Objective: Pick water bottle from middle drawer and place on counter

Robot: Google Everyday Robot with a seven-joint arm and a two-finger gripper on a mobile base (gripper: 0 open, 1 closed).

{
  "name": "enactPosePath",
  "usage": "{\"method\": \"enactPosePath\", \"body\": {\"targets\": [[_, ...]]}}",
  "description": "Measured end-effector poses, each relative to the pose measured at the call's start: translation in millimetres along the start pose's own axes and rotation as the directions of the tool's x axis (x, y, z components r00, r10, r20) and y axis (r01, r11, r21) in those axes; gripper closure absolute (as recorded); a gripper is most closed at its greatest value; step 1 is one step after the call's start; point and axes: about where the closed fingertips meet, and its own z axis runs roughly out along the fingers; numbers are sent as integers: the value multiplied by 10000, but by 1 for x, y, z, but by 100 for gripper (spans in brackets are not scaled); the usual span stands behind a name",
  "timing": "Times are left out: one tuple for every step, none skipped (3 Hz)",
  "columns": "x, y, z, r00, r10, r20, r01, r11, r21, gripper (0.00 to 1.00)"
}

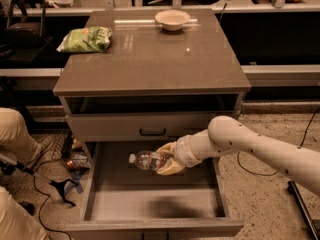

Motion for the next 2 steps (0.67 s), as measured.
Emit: {"method": "enactPosePath", "body": {"targets": [[-13,-25,-62,9972,-478,-577,519,9961,714,100],[-50,-56,-148,9811,-1321,-1413,1533,9765,1513,100]]}}
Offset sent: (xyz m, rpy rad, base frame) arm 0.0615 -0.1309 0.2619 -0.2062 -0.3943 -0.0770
